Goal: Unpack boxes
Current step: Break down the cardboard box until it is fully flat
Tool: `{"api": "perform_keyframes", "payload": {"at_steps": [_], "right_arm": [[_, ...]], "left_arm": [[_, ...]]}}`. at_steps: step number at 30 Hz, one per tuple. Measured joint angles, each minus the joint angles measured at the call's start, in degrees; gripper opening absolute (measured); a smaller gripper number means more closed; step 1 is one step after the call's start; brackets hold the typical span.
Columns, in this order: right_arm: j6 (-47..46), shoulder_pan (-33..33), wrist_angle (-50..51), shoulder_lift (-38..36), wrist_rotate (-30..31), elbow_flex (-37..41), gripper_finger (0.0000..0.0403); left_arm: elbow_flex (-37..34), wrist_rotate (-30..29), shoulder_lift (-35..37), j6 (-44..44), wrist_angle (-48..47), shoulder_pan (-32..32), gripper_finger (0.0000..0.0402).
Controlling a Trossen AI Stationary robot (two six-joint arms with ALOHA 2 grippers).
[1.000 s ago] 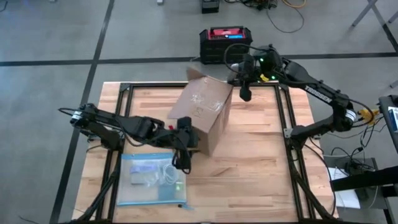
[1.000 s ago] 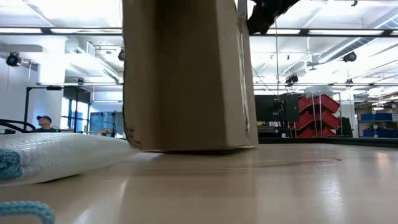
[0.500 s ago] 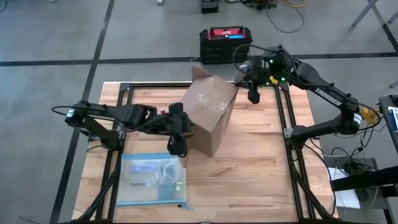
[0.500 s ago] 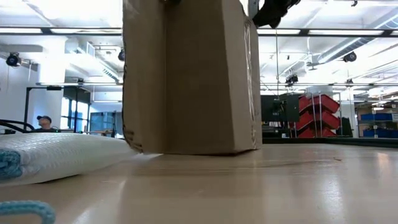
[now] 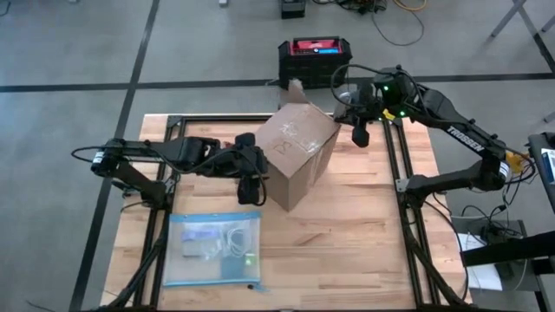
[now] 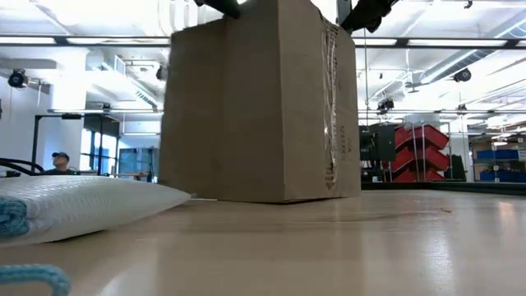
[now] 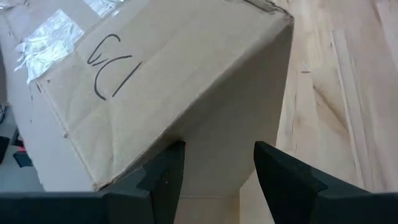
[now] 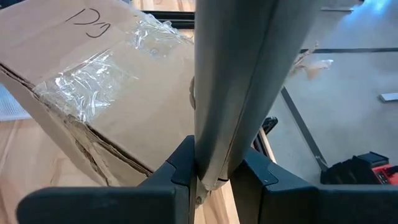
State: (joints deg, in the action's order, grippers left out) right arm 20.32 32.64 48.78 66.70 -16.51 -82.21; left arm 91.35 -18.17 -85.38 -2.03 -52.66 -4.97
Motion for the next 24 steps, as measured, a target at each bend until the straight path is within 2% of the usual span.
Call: {"api": "perform_keyframes", "payload": {"at_steps": [7, 14, 19, 24], "right_arm": [[-1.65, -0.34, 0.33, 0.17, -0.05, -0.01, 0.0047], [-4.15, -2.28, 2.7, -1.12, -0.55, -0.02, 0.0047], [-4.92, -2.73, 4.69, -2.3, -0.76, -0.05, 0.0047], [-3.73, -2.66, 6.13, -2.32, 0.29, -3.72, 0.0047]], "left_arm": [[0.0, 0.09, 0.5, -0.48, -0.83, 1.12, 0.0181], [-0.02, -0.7, 2.15, -1.15, -4.62, 4.31, 0.0181], [-0.02, -0.43, 4.42, -0.29, -7.92, 4.39, 0.0181], [-0.02, 0.97, 8.03, 0.62, -8.61, 4.04, 0.0181]]}}
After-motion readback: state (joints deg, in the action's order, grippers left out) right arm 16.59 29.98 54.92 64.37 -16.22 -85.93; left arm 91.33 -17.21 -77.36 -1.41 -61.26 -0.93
